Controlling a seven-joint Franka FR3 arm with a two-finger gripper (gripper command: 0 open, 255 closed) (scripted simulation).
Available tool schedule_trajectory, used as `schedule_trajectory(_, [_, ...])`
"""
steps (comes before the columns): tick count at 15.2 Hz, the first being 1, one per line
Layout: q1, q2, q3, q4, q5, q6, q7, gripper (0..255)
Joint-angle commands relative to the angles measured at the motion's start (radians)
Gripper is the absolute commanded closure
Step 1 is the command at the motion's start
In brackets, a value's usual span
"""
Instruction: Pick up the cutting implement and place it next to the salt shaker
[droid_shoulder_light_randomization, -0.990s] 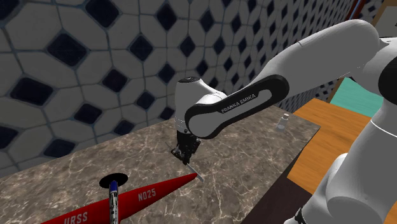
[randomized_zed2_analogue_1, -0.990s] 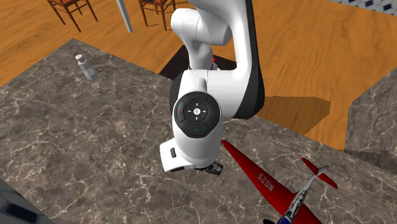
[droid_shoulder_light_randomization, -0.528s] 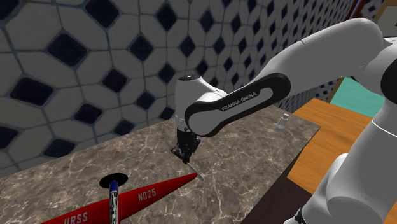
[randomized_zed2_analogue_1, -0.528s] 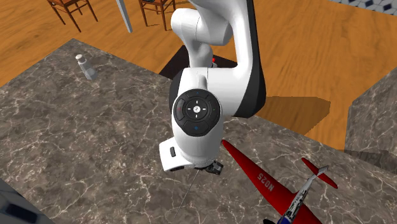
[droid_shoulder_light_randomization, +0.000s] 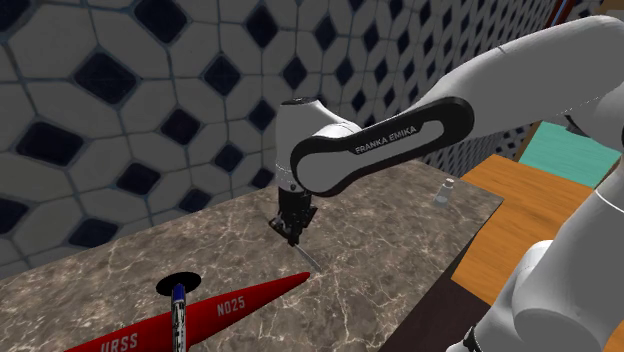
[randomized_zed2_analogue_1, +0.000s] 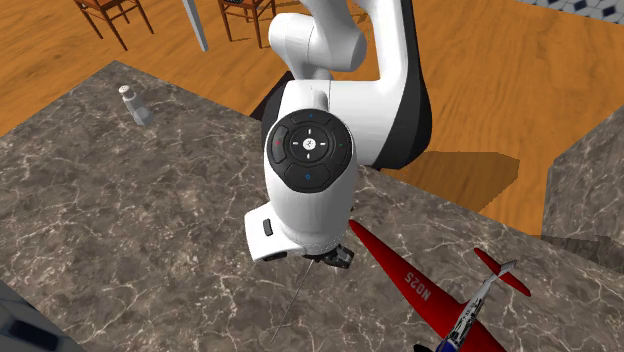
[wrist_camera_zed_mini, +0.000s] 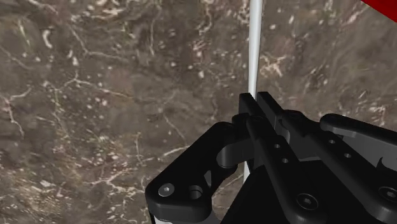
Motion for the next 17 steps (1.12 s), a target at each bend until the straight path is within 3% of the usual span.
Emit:
schedule_trajectory(1, [-0.001, -0.015, -0.001, 0.015, 0.006, -0.029, -0.004, 255])
schedule_trajectory(17, [-0.004, -0.084, -0.013, 0.165, 0.025, -0.244, -0.017, 255])
